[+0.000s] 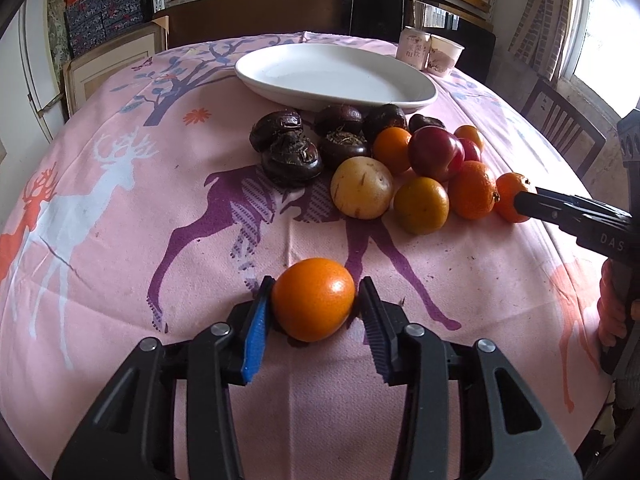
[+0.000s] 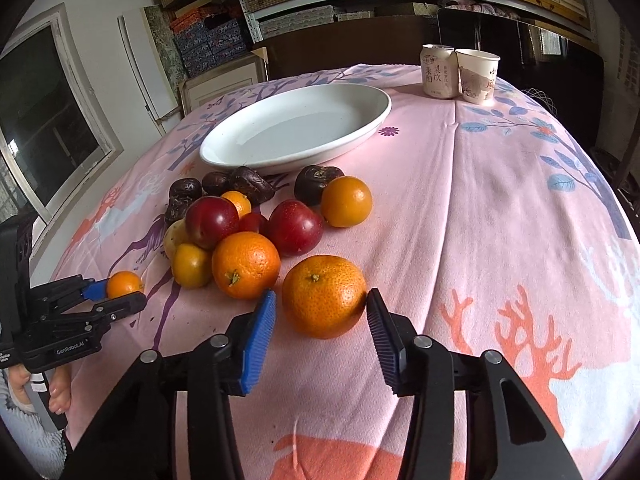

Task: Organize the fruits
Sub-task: 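Grasp the lone orange with the left tool while the right tool grasps a large orange, then carry both oranges over the white plate and open both tools to release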

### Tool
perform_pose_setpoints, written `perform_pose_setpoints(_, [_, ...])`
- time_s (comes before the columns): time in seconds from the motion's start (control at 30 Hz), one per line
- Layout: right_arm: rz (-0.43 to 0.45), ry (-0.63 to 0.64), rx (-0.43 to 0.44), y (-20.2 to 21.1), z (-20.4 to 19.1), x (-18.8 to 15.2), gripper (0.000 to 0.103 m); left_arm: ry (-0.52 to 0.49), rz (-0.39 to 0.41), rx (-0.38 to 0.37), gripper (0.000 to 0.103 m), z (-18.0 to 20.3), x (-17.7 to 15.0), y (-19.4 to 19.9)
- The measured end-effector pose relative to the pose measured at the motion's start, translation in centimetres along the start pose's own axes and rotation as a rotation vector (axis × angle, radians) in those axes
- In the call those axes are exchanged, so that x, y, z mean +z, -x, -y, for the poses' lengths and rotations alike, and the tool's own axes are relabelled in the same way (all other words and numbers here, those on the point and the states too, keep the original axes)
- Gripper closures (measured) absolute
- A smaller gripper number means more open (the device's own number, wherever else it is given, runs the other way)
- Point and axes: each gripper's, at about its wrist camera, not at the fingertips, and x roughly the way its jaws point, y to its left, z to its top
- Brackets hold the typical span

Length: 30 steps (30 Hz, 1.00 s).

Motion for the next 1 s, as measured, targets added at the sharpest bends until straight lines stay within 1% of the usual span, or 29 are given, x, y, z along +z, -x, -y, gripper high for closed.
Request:
perform_pose_setpoints(0.07, [-0.019,-0.024,0.029,-0.5,0.6,0.2,0.056,0.0,0.001,-0.005,0.061,0.0,0.0,0.0])
perform_pose_setpoints(0.1, [-0.019,-0.034,0.044,-0.6,0.9,0.2,0.056,0.001,0.002,-0.006,0.065,0.0,0.0,0.0])
perform_pose_setpoints(0.2, [-0.018,-0.056,0.075,-0.3,1.5,0.0,0.058,0.004,0.007,-0.035,0.065,0.2,0.2,0.3])
perform_pose_setpoints(0.27, [-0.008,-0.072,0.087,0.2,1.8,0.3,0.058,-0.009,0.028,-0.023,0.065,0.5,1.1,0.8])
perform_pose_setpoints(0.37, [0.063,-0.081,0.095,2.0,1.8,2.5,0.058,-0.024,0.08,-0.008,0.065,0.8,4.2,1.7])
perform_pose_setpoints(0.43, [0.118,-0.084,0.097,2.8,1.6,4.7,0.058,-0.026,0.115,0.004,0.065,0.9,7.0,1.9])
perform_pose_setpoints(0.5, [0.154,-0.084,0.097,2.8,1.3,7.1,0.058,-0.019,0.134,0.008,0.065,0.9,9.9,1.3])
perform_pose_setpoints(0.63, [0.156,-0.104,0.101,-0.2,1.1,10.8,0.058,0.032,0.113,-0.011,0.065,0.2,14.2,-2.0])
perform_pose_setpoints(0.7, [0.142,-0.108,0.087,-2.3,1.0,12.2,0.058,0.059,0.095,-0.01,0.065,-0.3,15.4,-3.9])
perform_pose_setpoints(0.77, [0.12,-0.119,0.092,-4.4,1.0,13.3,0.058,0.072,0.077,-0.02,0.065,-0.6,16.4,-5.3])
perform_pose_setpoints(0.87, [0.105,-0.124,0.11,-6.9,1.1,14.2,0.057,0.059,0.065,-0.019,0.065,-0.7,17.0,-6.8])
perform_pose_setpoints(0.9, [0.102,-0.113,0.1,-7.5,1.0,14.2,0.056,0.055,0.068,-0.018,0.064,-0.8,17.0,-7.2])
perform_pose_setpoints(0.93, [0.094,-0.101,0.089,-7.9,0.9,14.2,0.055,0.049,0.066,-0.02,0.057,-0.8,16.8,-7.4])
perform_pose_setpoints(0.97, [0.092,-0.094,0.092,-8.1,1.0,14.0,0.052,0.042,0.065,-0.021,0.05,-0.8,16.7,-7.5])
perform_pose_setpoints(1.0, [0.096,-0.102,0.093,-8.2,1.3,13.9,0.049,0.042,0.072,-0.018,0.04,-1.0,16.5,-7.4])
